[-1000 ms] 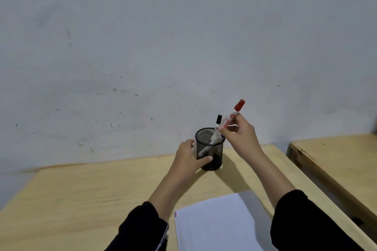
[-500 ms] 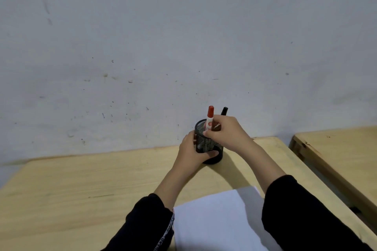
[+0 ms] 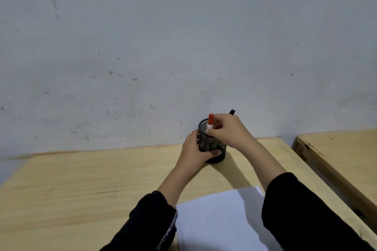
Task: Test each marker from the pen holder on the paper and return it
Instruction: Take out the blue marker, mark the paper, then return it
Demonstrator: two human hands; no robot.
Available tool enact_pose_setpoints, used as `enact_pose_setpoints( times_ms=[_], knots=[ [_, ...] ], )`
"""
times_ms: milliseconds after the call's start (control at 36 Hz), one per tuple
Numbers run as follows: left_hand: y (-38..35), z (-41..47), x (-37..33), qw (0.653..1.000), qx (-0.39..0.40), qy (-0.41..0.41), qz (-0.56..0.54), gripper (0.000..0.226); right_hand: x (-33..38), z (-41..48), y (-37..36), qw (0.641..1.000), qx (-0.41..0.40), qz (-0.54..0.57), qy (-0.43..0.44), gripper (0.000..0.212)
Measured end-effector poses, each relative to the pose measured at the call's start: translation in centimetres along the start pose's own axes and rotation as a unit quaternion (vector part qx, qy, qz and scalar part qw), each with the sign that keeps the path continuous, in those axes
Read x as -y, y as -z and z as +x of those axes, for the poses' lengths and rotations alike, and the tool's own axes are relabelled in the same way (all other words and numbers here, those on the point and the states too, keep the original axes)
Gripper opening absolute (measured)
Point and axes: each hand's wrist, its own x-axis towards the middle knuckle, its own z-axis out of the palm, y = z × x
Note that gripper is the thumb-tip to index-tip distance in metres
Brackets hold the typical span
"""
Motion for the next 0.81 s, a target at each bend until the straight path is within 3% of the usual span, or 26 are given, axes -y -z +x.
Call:
enact_pose_setpoints(
  times_ms=[139,250,389,806],
  knots=[
    [0.0,0.0,0.1,1.0,-0.002,-0.001,-0.005,0.072,-0.2,-0.2,0.2,0.998,-0.03,0.053,0.019,0.015],
    [-0.1,0.0,0.2,1.0,-0.006,-0.007,-0.001,0.077,-0.8,-0.5,1.3,0.989,-0.119,0.077,0.052,0.022],
    [-0.1,0.0,0.3,1.0,-0.003,-0.009,-0.01,0.082,-2.9,-0.7,2.0,0.979,-0.193,0.056,0.025,0.013],
    [0.0,-0.3,0.0,1.0,-0.008,-0.01,-0.016,0.077,-3.7,-0.1,0.8,0.99,-0.104,0.095,-0.028,0.014]
  ],
)
